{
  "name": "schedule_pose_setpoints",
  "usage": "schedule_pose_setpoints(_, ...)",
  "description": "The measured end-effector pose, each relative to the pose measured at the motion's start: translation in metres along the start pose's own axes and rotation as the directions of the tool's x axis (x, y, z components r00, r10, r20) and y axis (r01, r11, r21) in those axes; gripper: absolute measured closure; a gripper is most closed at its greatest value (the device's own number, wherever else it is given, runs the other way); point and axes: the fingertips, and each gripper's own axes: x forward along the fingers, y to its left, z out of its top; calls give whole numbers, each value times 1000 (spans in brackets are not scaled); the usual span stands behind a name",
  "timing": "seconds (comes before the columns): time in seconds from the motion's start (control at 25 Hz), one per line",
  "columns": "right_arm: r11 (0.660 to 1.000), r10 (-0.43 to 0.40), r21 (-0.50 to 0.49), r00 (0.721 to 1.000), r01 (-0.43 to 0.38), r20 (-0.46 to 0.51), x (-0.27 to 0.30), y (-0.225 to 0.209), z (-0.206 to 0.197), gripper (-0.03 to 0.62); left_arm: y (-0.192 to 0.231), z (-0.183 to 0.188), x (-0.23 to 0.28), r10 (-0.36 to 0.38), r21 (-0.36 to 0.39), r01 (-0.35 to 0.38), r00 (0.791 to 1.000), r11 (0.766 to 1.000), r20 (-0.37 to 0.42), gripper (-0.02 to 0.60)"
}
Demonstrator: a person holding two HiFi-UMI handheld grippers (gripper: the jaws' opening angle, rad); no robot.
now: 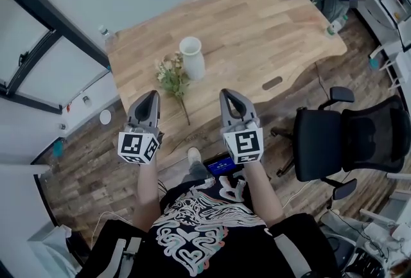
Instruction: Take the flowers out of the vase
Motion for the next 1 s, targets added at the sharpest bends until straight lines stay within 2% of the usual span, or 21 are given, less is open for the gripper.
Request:
schedule_pose_setpoints(0.56,999,29,19,1000,-29,8,-15,-4,-3,589,-24,3,1,-25,21,25,1000,999,-8,578)
schedule_pose_setpoints(1.0,999,35,31,999,-34,-15,-15,1,-13,589,-15,-7,-13,7,7,-7,1000,1000,-25,578)
